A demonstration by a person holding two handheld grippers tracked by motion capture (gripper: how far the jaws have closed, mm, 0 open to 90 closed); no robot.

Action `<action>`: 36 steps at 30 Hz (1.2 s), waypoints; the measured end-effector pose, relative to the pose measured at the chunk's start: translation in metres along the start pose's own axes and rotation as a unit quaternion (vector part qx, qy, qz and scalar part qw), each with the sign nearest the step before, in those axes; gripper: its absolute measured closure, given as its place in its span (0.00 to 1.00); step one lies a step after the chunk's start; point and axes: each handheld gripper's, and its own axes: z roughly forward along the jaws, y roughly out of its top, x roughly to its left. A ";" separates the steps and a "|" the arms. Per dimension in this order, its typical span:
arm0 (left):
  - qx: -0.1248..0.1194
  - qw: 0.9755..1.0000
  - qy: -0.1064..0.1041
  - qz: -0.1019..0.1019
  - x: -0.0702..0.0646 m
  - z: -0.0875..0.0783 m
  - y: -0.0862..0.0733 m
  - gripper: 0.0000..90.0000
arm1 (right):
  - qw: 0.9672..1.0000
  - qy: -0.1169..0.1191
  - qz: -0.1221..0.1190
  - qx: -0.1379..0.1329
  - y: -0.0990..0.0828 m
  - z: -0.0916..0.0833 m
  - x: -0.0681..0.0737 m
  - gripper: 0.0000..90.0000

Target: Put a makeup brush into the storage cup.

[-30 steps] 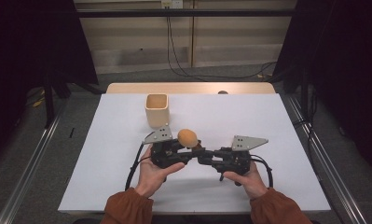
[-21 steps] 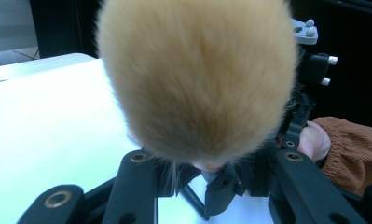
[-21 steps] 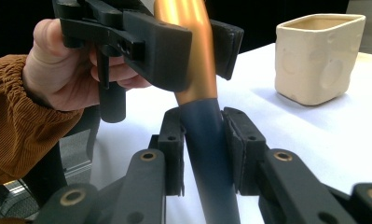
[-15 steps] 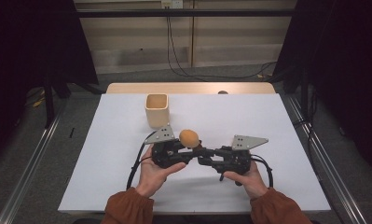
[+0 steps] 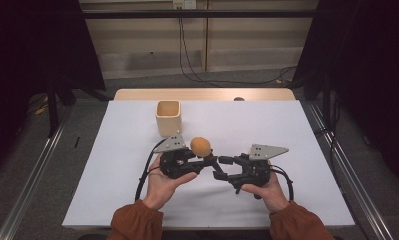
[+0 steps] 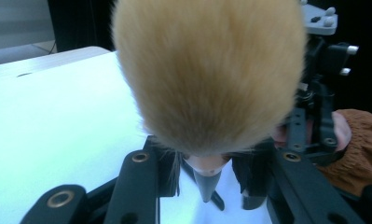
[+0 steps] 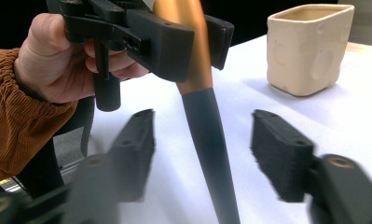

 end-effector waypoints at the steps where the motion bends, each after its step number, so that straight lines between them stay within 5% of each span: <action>1: 0.000 1.000 0.000 0.000 0.000 0.000 0.000 0.73 | 1.000 -0.002 0.004 0.004 0.000 0.000 0.000 0.36; 15: 0.006 1.000 0.020 -0.010 0.012 -0.012 0.002 0.73 | 0.999 -0.039 0.018 0.011 0.003 -0.007 -0.003 0.07; 23: 0.011 0.999 0.031 -0.014 0.018 -0.019 0.003 0.73 | 0.999 -0.041 0.018 0.008 0.004 -0.017 -0.001 0.06; 28: 0.014 0.999 0.038 -0.014 0.023 -0.024 0.004 0.73 | 0.996 -0.087 0.013 0.007 0.003 -0.024 0.000 0.06; 36: 0.014 0.998 0.055 -0.012 0.031 -0.035 0.009 0.73 | 0.992 -0.121 0.022 0.007 -0.005 -0.040 -0.004 0.05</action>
